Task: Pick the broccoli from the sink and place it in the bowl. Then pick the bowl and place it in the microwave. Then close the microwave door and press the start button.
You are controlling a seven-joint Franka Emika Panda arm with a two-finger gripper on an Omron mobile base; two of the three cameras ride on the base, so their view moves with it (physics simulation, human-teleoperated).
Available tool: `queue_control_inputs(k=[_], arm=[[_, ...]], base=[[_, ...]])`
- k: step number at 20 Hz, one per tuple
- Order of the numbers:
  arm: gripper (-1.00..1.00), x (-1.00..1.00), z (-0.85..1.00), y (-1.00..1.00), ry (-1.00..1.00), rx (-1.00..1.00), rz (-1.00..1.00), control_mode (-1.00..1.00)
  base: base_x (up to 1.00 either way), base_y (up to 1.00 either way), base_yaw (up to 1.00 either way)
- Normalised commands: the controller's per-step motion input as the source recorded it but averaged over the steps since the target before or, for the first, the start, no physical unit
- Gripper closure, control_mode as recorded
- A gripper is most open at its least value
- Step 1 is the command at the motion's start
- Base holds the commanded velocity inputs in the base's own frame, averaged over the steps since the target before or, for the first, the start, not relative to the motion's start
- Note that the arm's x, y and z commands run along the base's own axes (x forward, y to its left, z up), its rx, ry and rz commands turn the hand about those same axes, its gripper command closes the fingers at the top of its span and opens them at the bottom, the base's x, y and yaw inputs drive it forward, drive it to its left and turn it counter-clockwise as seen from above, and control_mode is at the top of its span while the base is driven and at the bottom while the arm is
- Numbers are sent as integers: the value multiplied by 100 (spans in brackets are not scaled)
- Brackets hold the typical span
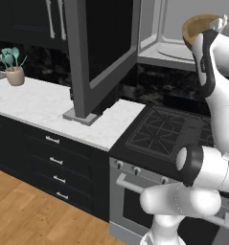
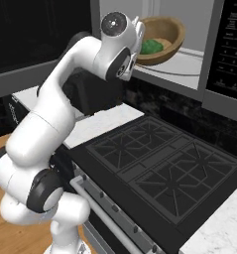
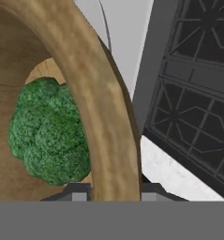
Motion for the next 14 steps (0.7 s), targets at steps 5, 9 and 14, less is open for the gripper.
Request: queue_control_inputs(k=[5, 9, 14], arm=[[100, 51, -16, -22, 0, 0, 0, -100], [100, 47, -24, -22, 0, 0, 0, -100], [100, 53, -14, -27, 0, 1, 0, -100]], base=[[0, 0, 0], [0, 0, 0], [0, 0, 0]])
